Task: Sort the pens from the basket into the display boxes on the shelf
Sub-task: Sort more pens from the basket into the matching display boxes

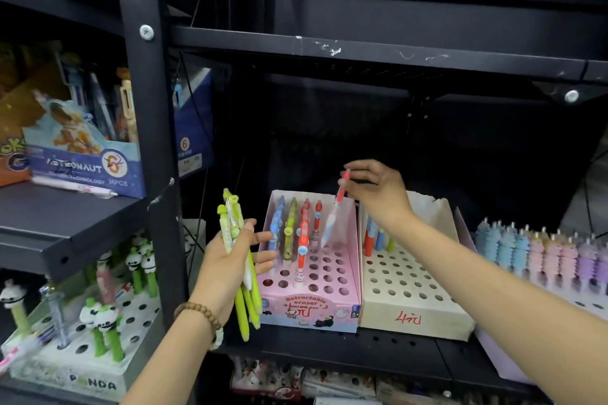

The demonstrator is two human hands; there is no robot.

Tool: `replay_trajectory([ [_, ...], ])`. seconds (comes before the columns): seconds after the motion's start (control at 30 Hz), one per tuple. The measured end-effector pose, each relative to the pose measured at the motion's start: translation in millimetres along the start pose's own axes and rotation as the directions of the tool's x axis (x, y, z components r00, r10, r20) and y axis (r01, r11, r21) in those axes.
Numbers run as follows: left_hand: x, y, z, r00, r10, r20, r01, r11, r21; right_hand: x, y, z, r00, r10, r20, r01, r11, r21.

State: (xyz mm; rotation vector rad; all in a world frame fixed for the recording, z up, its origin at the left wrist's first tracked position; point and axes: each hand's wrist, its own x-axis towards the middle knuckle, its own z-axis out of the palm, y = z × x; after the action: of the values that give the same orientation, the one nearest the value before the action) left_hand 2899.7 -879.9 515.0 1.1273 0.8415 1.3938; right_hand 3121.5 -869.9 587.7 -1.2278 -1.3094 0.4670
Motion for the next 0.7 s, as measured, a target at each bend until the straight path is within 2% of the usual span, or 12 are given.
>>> replay_trajectory([
  [0.2,5.5,-3.7,1.6,1.0,0.009,-0.013,-0.008,1.0,0.004,6.1,24.8,15.5,1.0,-0.021,-0.015,0.021,1.0,-0.017],
  [0.4,5.9,-4.0,-1.2,1.0,-0.008,0.009,0.009,1.0,-0.007,-1.5,45.4,27.9,0.989,-0.009,0.145,0.041,0.975,-0.216],
  [0.63,-2.9,-1.2,-2.8,0.998,-0.021,0.067,0.024,0.999,-0.036,-13.1,48.0,27.8,0.982,-0.059,0.181,0.124,0.919,-0.374],
  [0.7,-7.5,1.7,-3.1,0.995,-0.017,0.101,0.022,0.999,-0.043,-16.4,32.6,23.5,0.985,-0.06,0.16,0.113,0.932,-0.344],
])
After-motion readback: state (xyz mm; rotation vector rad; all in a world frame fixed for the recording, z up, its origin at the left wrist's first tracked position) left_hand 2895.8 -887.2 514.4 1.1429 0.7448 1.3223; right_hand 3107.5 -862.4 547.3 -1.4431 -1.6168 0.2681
